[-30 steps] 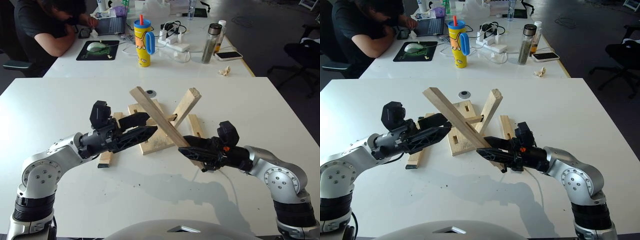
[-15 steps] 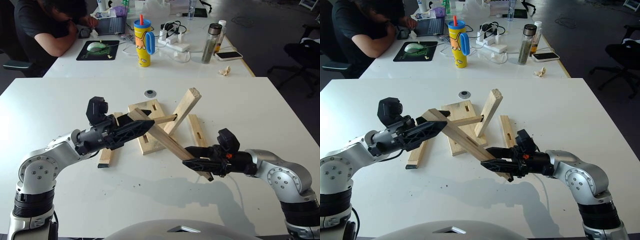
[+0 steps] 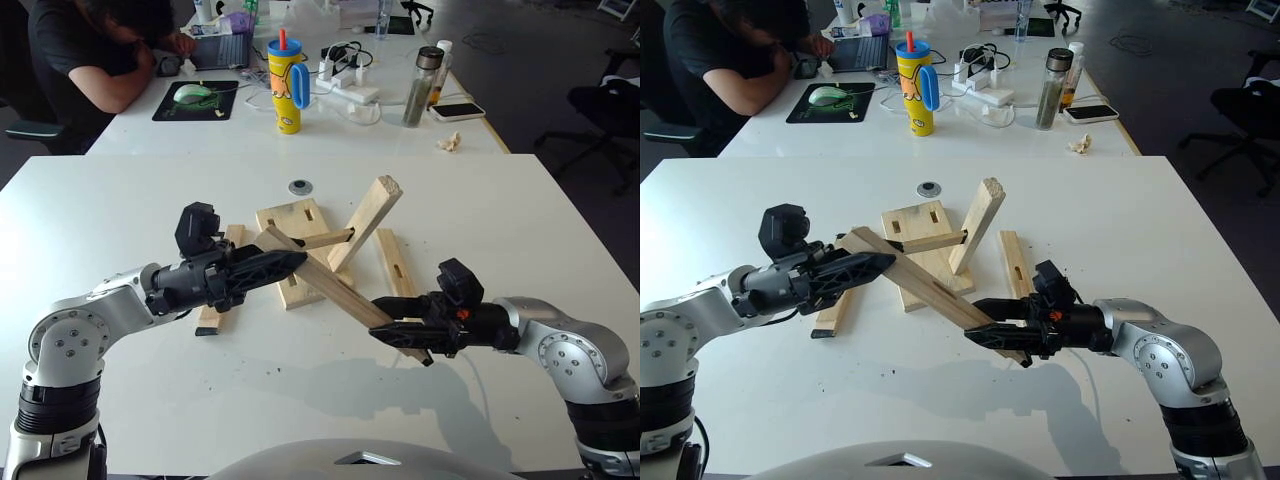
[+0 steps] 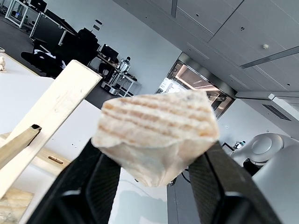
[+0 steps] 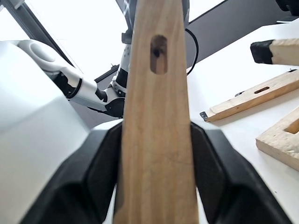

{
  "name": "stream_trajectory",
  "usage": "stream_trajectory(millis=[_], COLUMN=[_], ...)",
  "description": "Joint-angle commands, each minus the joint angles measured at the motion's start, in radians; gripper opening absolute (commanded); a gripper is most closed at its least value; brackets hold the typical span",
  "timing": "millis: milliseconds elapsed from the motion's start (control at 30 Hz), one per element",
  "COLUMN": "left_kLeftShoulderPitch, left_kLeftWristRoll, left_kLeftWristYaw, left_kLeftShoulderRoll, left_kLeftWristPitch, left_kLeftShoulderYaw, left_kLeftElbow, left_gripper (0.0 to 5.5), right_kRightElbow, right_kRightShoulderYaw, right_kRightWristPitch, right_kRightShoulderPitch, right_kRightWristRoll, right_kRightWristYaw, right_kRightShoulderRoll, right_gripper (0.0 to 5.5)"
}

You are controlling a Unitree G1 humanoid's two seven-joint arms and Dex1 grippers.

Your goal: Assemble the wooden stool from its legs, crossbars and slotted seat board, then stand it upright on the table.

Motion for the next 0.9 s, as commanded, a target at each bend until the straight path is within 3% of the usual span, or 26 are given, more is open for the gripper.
stream_trajectory(millis=[33, 133, 233, 400, 533, 900], left_kLeftShoulderPitch=[0.053, 0.086, 0.086, 0.036, 0.024, -0.060], left_kLeftWristRoll=[0.081, 0.114, 0.157, 0.264, 0.334, 0.449], left_kLeftWristYaw=[-0.055, -0.096, -0.137, -0.216, -0.287, -0.327], left_kLeftShoulderRoll=[0.046, 0.084, 0.138, 0.214, 0.260, 0.233], left_kLeftWristPitch=[-0.006, -0.008, -0.019, -0.055, -0.087, -0.174], left_kLeftShoulderYaw=[0.022, 0.075, 0.146, 0.184, 0.216, 0.220], left_kLeftElbow=[0.027, 0.052, 0.103, 0.192, 0.256, 0.323], left_gripper=[2.00, 2.00, 2.00, 2.00, 2.00, 2.00], right_kRightElbow=[0.024, 0.051, 0.090, 0.126, 0.182, 0.339], right_kRightShoulderYaw=[0.000, -0.002, 0.074, 0.231, 0.286, 0.233], right_kRightWristPitch=[-0.024, -0.043, -0.114, -0.140, -0.139, -0.185], right_kRightShoulderPitch=[-0.023, -0.009, -0.016, -0.038, -0.061, -0.150], right_kRightWristRoll=[-0.040, -0.078, -0.232, -0.428, -0.516, -0.620], right_kRightWristYaw=[-0.010, -0.005, -0.072, -0.265, -0.386, -0.492], right_kRightShoulderRoll=[-0.008, -0.024, -0.011, 0.108, 0.201, 0.254], right_gripper=[2.99, 3.44, 3.45, 3.45, 3.45, 3.45])
